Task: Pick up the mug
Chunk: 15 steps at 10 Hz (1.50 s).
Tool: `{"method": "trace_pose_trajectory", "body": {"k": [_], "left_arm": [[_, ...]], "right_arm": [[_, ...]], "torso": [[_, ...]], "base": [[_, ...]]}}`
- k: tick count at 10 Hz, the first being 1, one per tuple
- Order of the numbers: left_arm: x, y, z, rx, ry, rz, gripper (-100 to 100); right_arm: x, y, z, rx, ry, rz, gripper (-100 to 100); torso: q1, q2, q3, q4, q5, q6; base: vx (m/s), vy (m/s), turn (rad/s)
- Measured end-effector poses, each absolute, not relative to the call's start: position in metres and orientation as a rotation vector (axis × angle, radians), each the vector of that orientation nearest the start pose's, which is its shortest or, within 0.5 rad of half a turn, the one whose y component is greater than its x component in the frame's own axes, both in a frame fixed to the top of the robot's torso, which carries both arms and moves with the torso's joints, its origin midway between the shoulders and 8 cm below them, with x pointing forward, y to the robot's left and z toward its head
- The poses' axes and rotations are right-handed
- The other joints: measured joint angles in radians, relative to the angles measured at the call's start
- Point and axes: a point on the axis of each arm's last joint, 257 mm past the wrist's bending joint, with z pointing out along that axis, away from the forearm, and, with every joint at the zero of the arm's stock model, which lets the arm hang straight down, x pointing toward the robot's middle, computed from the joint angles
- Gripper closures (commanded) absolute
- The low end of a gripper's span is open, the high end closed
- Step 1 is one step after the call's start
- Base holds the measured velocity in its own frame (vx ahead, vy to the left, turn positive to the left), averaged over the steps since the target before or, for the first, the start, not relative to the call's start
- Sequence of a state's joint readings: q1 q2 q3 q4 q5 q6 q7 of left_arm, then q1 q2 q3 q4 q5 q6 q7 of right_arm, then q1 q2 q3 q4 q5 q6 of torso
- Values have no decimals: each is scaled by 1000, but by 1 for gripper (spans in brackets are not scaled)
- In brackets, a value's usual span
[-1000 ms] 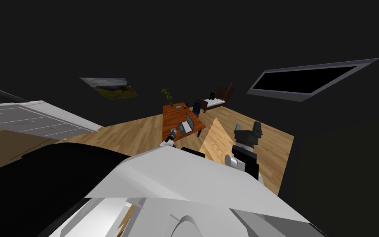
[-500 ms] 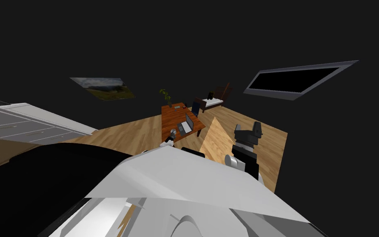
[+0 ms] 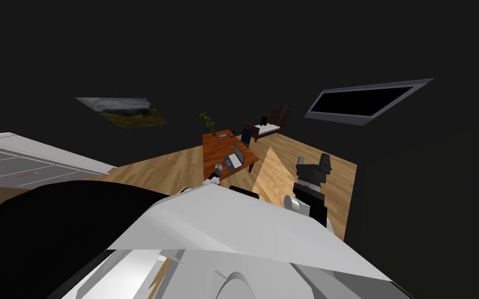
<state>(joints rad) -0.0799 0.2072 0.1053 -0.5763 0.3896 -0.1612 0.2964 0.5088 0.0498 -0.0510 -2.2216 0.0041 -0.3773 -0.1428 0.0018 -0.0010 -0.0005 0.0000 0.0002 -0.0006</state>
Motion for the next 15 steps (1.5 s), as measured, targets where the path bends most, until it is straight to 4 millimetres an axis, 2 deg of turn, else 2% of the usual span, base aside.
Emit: {"method": "trace_pose_trajectory", "body": {"k": [4, 5, 6, 11, 12, 15], "left_arm": [[357, 408, -582, -2263, 976, -743, -100], [356, 409, -582, -2265, 973, -742, 0], [356, 409, -582, -2264, 973, -742, -100], [337, 392, -593, -2262, 976, -744, -100], [337, 391, -593, -2261, 976, -745, 100], [336, 391, -593, -2263, 972, -745, 100]], "right_arm": [[367, -310, -30, 903, 641, 1326, 0], [367, -310, -30, 903, 641, 1326, 0], [367, -310, -30, 903, 641, 1326, 0], [367, -310, -30, 903, 641, 1326, 0], [367, -310, -30, 903, 641, 1326, 0], [367, -310, -30, 903, 641, 1326, 0]], "torso": [[4, -3, -1, 0, 1, 0], [2, -2, -1, 0, 0, 0], [-1, 0, 0, 0, 0, 0], [0, -4, -2, -1, 0, 0], [-1, -2, -1, -1, 0, 0], [-3, 0, 0, 0, -1, 1]], "base": [[30, 57, -59], [5, 9, 2], [80, 40, 8], [67, 43, 2], [0, 0, 0], [0, 0, 0]]}}
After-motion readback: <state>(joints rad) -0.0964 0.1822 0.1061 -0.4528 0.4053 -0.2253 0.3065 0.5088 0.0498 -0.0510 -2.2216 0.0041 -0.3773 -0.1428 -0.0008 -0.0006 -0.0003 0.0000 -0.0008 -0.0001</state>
